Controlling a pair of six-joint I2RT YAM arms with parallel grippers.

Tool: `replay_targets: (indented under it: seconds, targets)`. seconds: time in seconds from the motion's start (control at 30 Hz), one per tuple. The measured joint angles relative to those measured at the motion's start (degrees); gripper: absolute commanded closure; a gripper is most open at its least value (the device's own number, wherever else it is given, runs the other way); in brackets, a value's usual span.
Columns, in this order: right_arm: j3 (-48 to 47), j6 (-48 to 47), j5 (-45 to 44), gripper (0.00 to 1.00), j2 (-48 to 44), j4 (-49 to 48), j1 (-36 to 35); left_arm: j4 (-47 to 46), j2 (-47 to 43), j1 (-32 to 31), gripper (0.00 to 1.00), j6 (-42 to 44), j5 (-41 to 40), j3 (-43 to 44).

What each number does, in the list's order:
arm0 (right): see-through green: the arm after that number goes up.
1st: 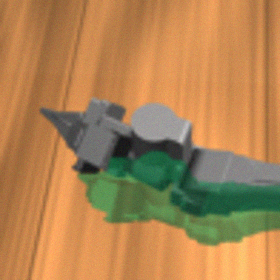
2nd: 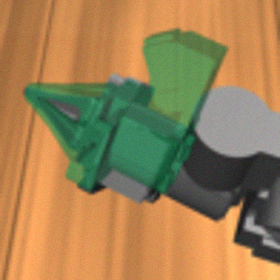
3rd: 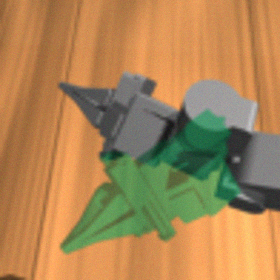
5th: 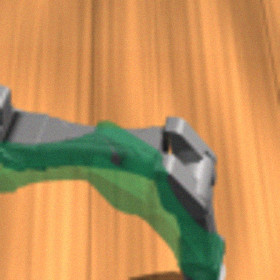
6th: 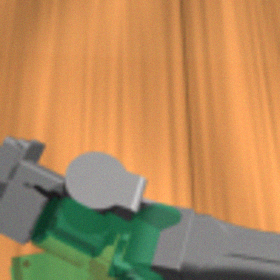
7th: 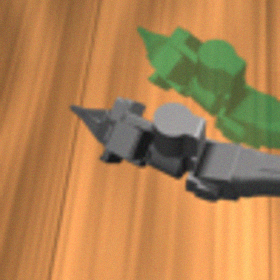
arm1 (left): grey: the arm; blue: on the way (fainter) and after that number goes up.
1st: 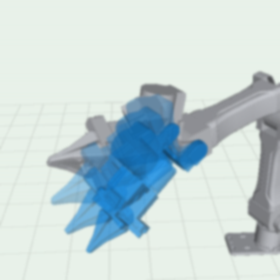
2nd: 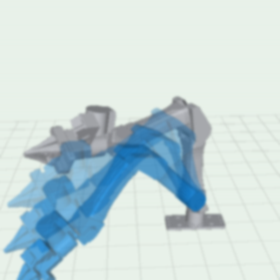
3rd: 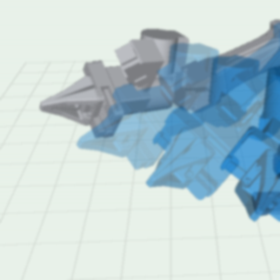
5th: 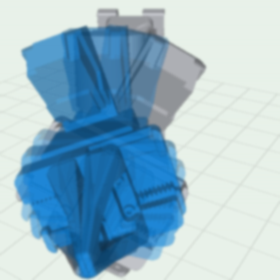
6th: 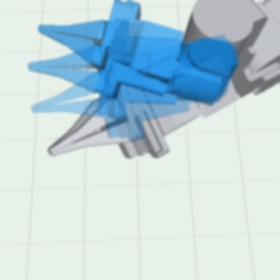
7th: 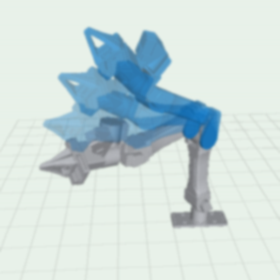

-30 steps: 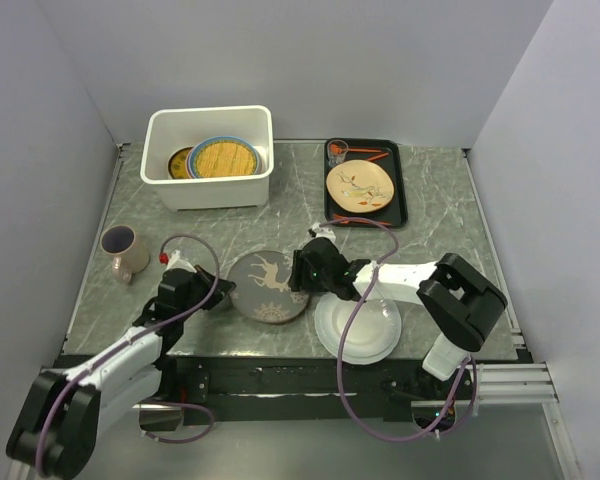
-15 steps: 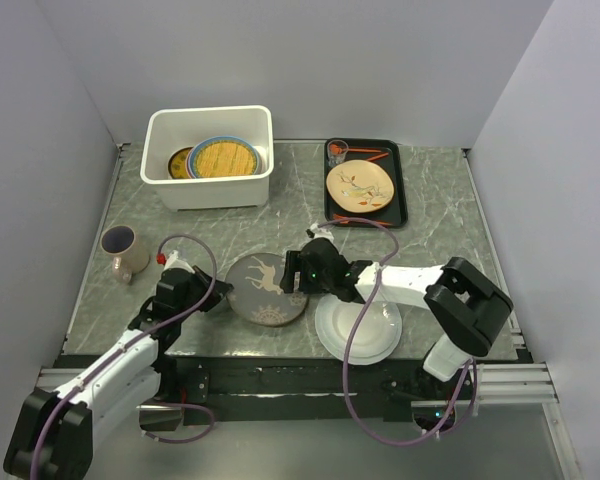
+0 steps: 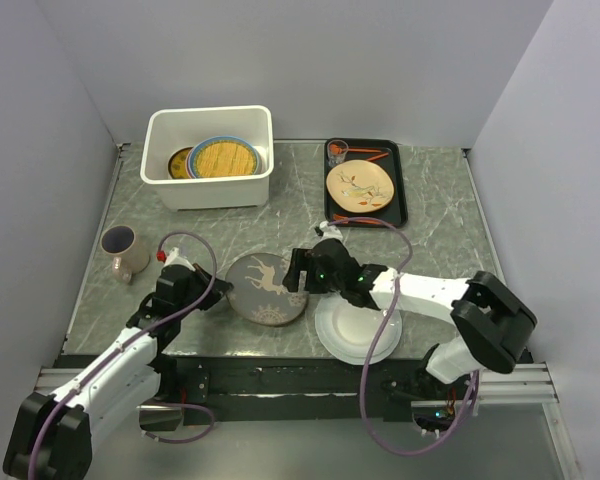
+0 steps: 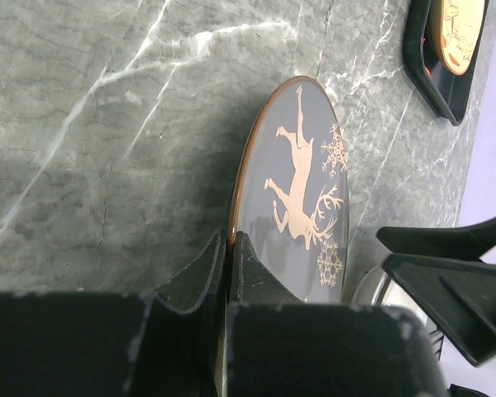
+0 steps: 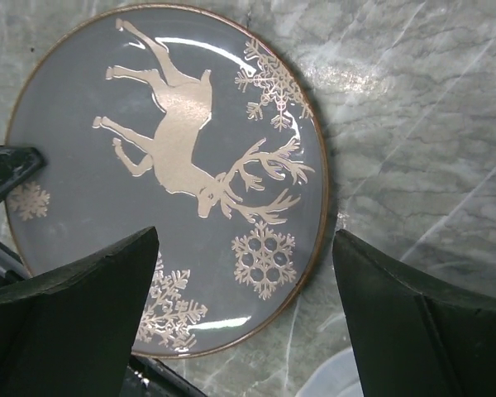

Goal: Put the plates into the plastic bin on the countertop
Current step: Pick up the plate at the center of the board.

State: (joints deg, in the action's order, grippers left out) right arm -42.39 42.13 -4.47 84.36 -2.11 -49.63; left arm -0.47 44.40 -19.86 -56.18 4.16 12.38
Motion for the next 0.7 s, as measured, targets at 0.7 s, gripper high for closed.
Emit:
replay_targets:
  seconds: [0.7]
  targets:
    - [3.9, 0.0, -1.2, 0.06, -12.4, 0.6, 0.0, 6.3, 3.9, -0.1, 0.99, 3.4, -1.0, 11.0]
